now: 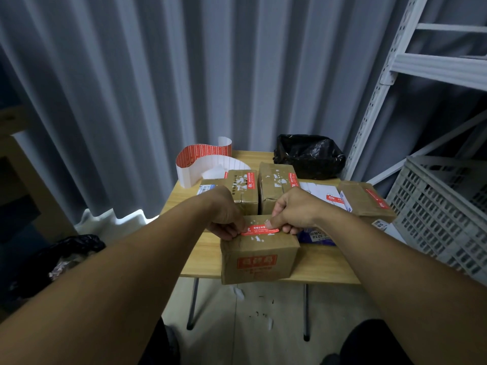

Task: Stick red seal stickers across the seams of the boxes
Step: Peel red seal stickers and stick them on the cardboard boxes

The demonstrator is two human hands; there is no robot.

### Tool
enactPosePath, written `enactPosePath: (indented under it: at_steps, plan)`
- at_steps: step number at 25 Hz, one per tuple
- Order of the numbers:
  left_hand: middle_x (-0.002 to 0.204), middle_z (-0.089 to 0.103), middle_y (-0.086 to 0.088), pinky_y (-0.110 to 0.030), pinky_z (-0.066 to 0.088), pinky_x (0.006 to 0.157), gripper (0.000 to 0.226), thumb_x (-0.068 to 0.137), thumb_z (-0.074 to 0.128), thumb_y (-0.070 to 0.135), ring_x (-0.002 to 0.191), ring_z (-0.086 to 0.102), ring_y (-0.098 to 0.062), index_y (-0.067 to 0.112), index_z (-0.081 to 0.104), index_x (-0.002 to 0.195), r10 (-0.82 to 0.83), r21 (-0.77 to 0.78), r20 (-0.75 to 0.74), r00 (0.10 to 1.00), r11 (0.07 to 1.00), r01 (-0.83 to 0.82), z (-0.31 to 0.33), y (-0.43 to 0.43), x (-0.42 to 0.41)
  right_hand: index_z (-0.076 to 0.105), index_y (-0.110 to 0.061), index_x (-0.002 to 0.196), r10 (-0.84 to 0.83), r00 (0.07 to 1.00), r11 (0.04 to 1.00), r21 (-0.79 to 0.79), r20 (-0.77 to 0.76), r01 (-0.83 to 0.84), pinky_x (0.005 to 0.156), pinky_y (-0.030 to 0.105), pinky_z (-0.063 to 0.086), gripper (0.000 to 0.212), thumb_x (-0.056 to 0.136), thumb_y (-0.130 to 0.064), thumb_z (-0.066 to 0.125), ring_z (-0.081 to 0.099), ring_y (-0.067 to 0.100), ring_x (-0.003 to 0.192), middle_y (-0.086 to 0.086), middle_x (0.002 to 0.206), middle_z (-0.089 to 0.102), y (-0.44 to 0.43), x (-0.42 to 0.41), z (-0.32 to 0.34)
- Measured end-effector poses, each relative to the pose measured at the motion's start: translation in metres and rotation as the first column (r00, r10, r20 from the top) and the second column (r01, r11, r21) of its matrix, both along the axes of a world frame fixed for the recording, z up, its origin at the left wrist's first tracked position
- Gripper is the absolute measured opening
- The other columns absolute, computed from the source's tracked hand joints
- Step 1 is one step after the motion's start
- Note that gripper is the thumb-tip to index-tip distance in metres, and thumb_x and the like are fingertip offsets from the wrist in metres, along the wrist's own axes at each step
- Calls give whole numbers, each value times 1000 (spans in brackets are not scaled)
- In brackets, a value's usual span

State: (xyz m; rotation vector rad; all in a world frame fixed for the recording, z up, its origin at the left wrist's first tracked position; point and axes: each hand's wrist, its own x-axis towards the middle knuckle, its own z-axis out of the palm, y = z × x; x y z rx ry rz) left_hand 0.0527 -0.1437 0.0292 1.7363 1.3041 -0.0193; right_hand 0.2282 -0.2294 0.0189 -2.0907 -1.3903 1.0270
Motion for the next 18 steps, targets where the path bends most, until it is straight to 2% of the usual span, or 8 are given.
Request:
enactPosePath:
  at_steps: [6, 12, 17, 18]
  plan:
    - [82, 71, -13, -27, 60, 52, 20, 81, 82, 5, 67, 70, -19, 0, 67, 94, 7, 6, -35, 999, 1000, -7, -1, -1, 3, 72, -5, 82, -18, 1000, 1000, 10, 16, 18, 53, 26, 49, 17, 79, -15, 86, 57, 15, 59, 10, 68, 67, 2, 0, -3]
    - [83, 71, -13, -26, 60, 53, 18, 82, 81, 4, 67, 70, -18, 0, 68, 94, 12, 2, -8, 1000, 1000, -12, 0, -3, 0, 68, -7, 80, -7, 997, 999, 43, 83, 4, 55, 29, 49, 22, 78, -20, 86, 58, 19, 62, 10, 67, 66, -2, -2, -2]
    - [89, 71, -13, -25, 60, 56, 21, 83, 80, 5, 71, 70, -18, 0, 68, 100, -7, 5, 12, 1000, 1000, 7, -1, -4, -2, 67, -8, 91, -37, 997, 999, -3, 69, 38, 52, 25, 46, 8, 90, -13, 72, 54, 17, 64, 13, 80, 63, -8, 3, 5]
    - [90, 72, -13, -25, 60, 57, 23, 83, 80, 6, 72, 70, -18, 0, 68, 102, -10, 5, 15, 1000, 1000, 9, -1, -5, -3, 66, -8, 92, -38, 997, 999, 2, 60, 38, 51, 25, 47, 11, 90, -17, 73, 54, 17, 64, 12, 79, 63, -10, 1, 5]
